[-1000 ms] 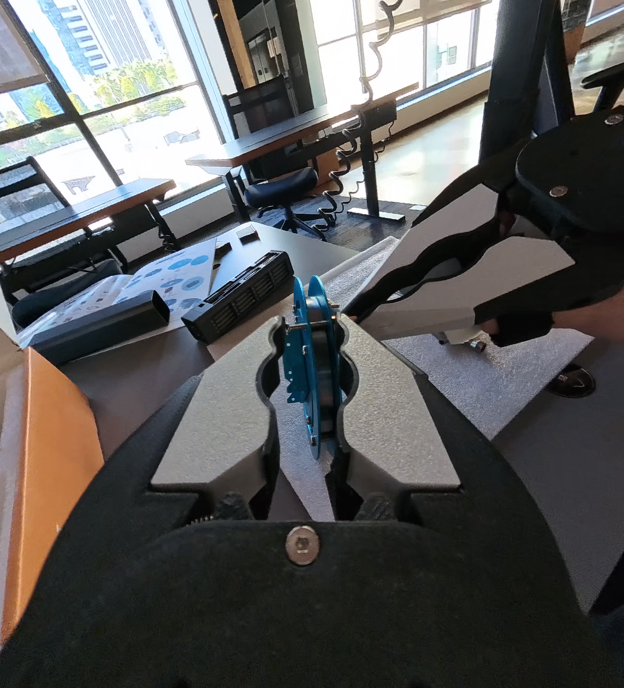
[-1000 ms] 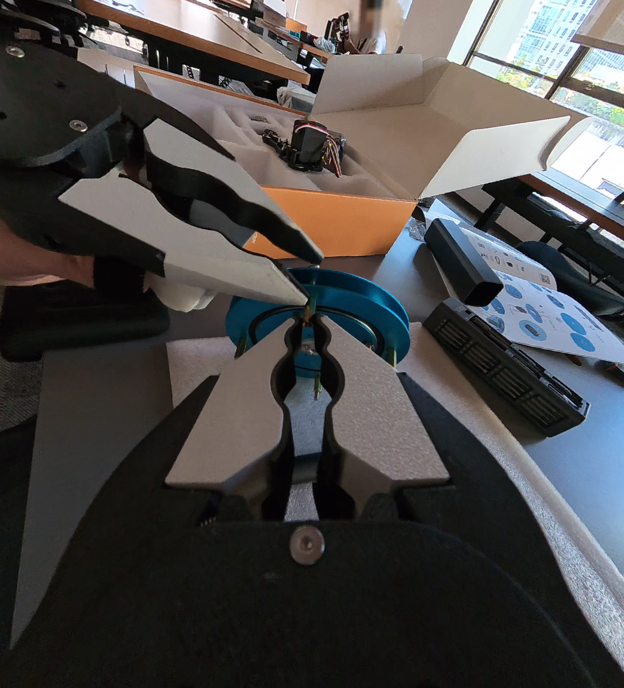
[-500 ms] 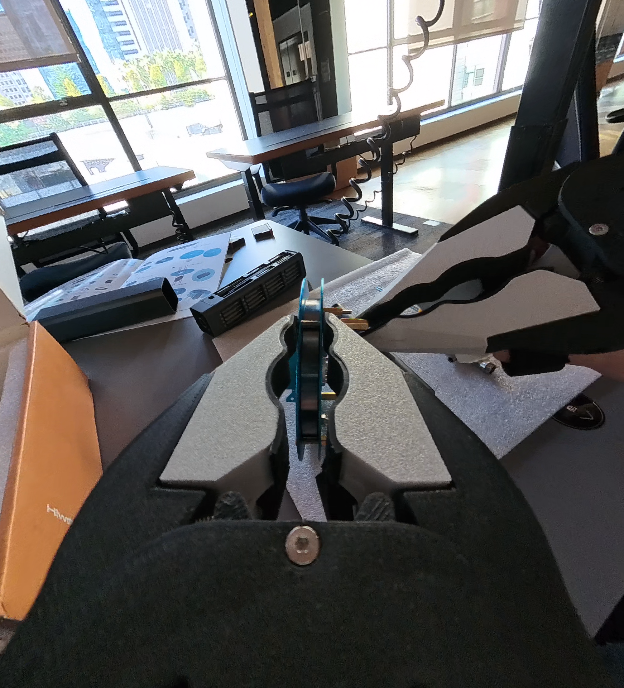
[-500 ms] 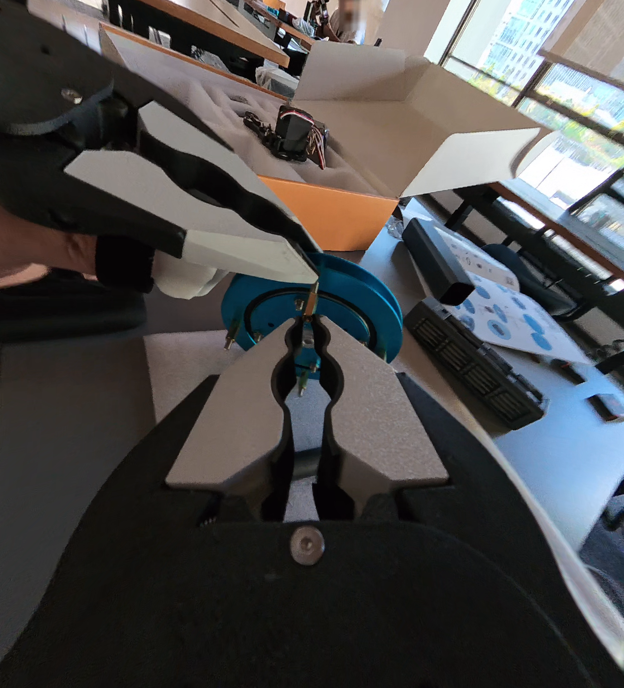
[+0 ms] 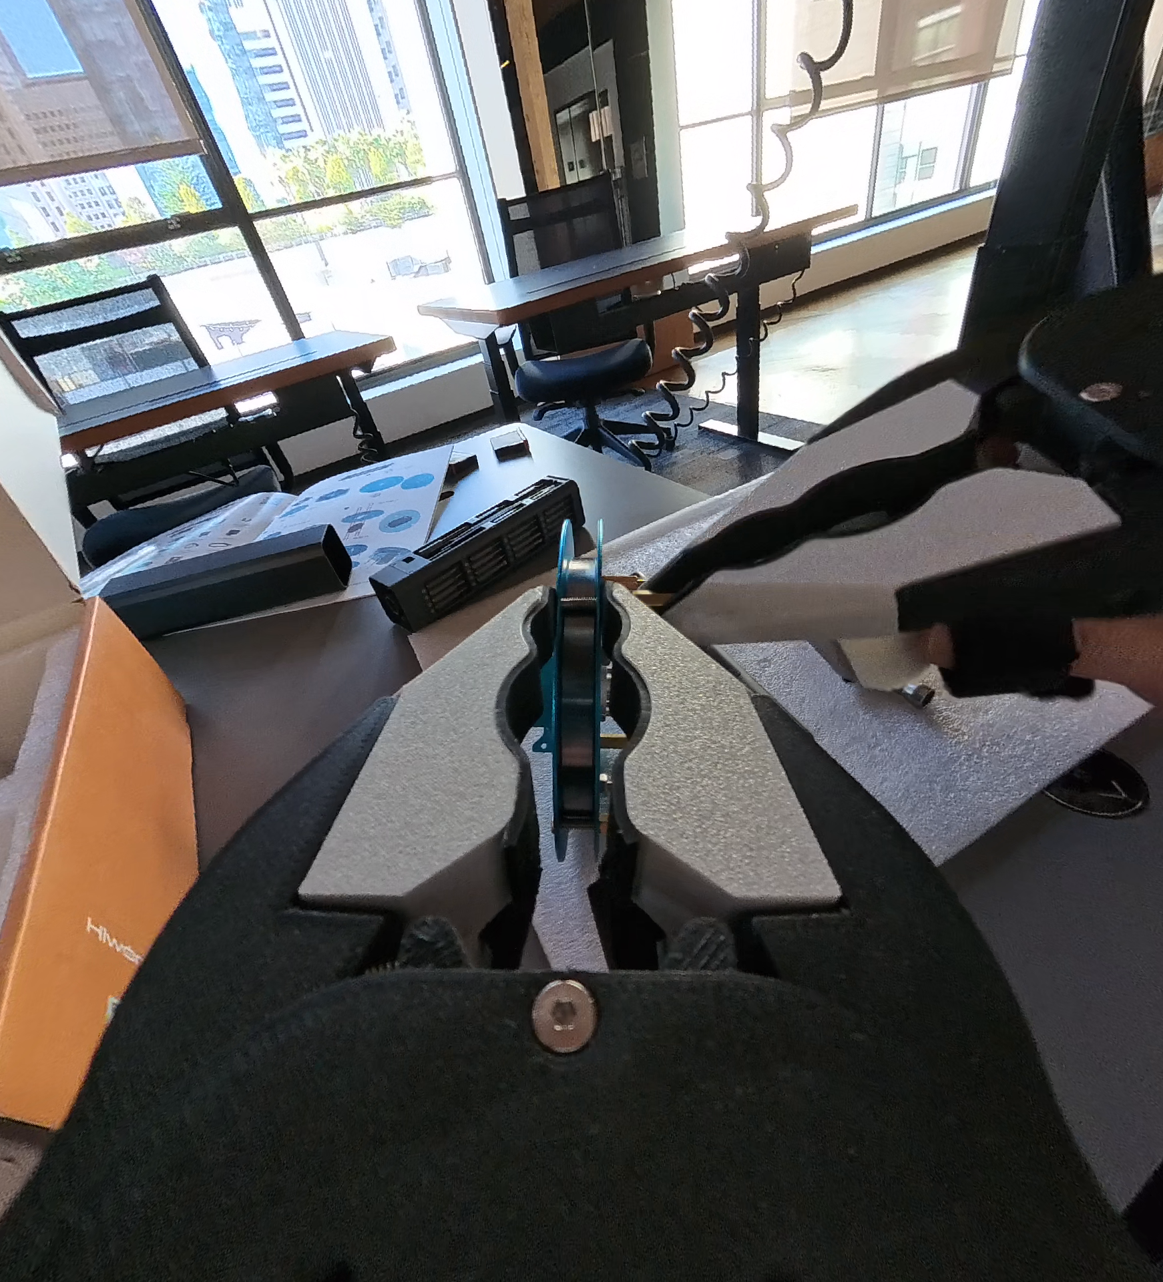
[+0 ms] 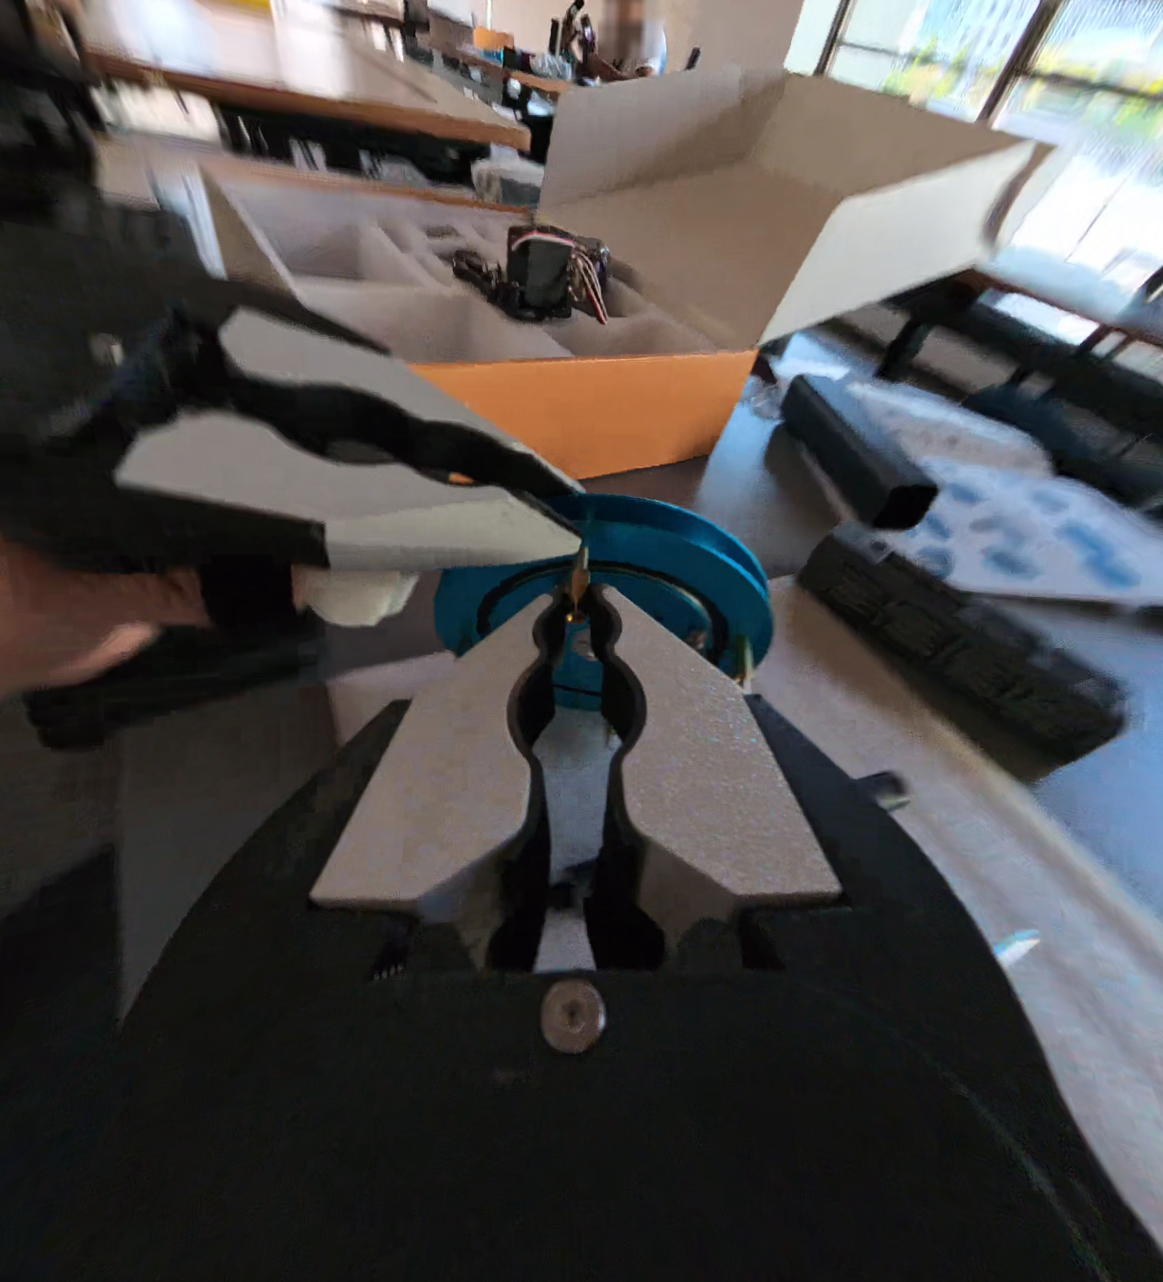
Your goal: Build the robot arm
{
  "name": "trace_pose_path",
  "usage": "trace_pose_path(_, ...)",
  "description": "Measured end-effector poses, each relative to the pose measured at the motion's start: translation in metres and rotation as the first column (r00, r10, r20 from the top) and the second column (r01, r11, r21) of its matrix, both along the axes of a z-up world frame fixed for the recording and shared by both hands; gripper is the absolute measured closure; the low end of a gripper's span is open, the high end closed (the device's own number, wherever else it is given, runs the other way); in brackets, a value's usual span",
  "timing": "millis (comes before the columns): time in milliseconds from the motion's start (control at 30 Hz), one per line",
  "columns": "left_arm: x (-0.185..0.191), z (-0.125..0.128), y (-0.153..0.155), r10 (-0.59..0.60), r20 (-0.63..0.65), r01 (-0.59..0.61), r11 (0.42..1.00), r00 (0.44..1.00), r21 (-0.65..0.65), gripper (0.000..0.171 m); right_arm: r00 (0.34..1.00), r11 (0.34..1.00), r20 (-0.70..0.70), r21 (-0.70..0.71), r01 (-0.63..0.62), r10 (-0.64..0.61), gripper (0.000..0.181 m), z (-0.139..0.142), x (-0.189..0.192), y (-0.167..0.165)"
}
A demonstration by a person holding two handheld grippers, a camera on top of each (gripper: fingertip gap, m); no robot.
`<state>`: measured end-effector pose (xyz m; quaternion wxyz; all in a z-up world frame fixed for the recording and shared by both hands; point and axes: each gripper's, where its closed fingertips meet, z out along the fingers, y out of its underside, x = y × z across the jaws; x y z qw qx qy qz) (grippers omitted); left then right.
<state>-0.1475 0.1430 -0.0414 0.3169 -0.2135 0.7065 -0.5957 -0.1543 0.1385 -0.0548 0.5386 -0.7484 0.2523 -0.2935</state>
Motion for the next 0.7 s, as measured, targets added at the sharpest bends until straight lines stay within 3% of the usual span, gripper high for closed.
trace_pose_path(33, -0.0001, 0.0000, 0.0000, 0.002, 0.002, -0.002, 1.000, 1.000, -0.009, 0.161, 0.994, 0.991, -0.108, 0.135, -0.002, 0.017, 0.177, -0.0002, -0.0006, 0.0004)
trace_pose_path(100, -0.0006, 0.0001, -0.0004, 0.006, 0.010, -0.006, 1.000, 1.000, -0.020, 0.161, 0.933, 0.899, -0.337, 0.437, 0.034, 0.128, 0.177, 0.0000, -0.0023, 0.0016)
trace_pose_path(167, -0.0010, 0.0000, -0.0009, 0.005, 0.007, -0.004, 1.000, 1.000, -0.025, 0.160, 0.852, 0.794, -0.452, 0.604, 0.076, 0.263, 0.177, 0.0010, -0.0038, 0.0018)
trace_pose_path(200, -0.0013, 0.0001, -0.0015, 0.003, 0.007, -0.002, 1.000, 1.000, -0.023, 0.160, 0.843, 0.775, -0.453, 0.628, 0.070, 0.290, 0.177, 0.0022, -0.0040, 0.0011)
trace_pose_path(267, -0.0013, 0.0000, -0.0015, 0.004, 0.009, -0.003, 1.000, 1.000, -0.019, 0.161, 0.916, 0.846, -0.325, 0.532, -0.028, 0.234, 0.172, 0.0030, -0.0052, -0.0001)
trace_pose_path(333, -0.0006, 0.0002, 0.0005, 0.007, 0.001, -0.007, 1.000, 1.000, -0.029, 0.161, 0.987, 0.951, -0.126, 0.303, -0.059, 0.101, 0.152, 0.0030, -0.0036, -0.0047)
trace_pose_path(367, -0.0004, 0.0002, 0.0016, 0.007, -0.004, -0.007, 0.999, 1.000, -0.037, 0.161, 0.998, 0.986, -0.008, 0.158, -0.056, 0.058, 0.151, 0.0032, -0.0040, -0.0054)
trace_pose_path(433, -0.0006, 0.0001, 0.0028, 0.006, -0.010, -0.006, 0.999, 1.000, -0.043, 0.161, 0.981, 0.996, 0.190, -0.087, -0.011, 0.027, 0.158, 0.0070, -0.0057, -0.0028)
trace_pose_path(500, -0.0009, 0.0000, 0.0024, 0.006, -0.008, -0.006, 0.999, 1.000, -0.037, 0.161, 0.962, 0.975, 0.273, -0.218, 0.042, 0.020, 0.169, 0.0073, -0.0043, 0.0015)
trace_pose_path(600, -0.0006, 0.0000, 0.0023, 0.013, -0.007, -0.013, 0.999, 1.000, -0.036, 0.161, 0.982, 0.975, 0.189, -0.214, 0.058, -0.017, 0.175, 0.0002, 0.0007, 0.0031)
trace_pose_path(700, -0.0009, 0.0000, 0.0021, 0.014, -0.005, -0.014, 0.999, 1.000, -0.036, 0.161, 0.999, 0.999, 0.001, 0.005, 0.035, -0.035, 0.177, 0.0011, -0.0013, 0.0035)
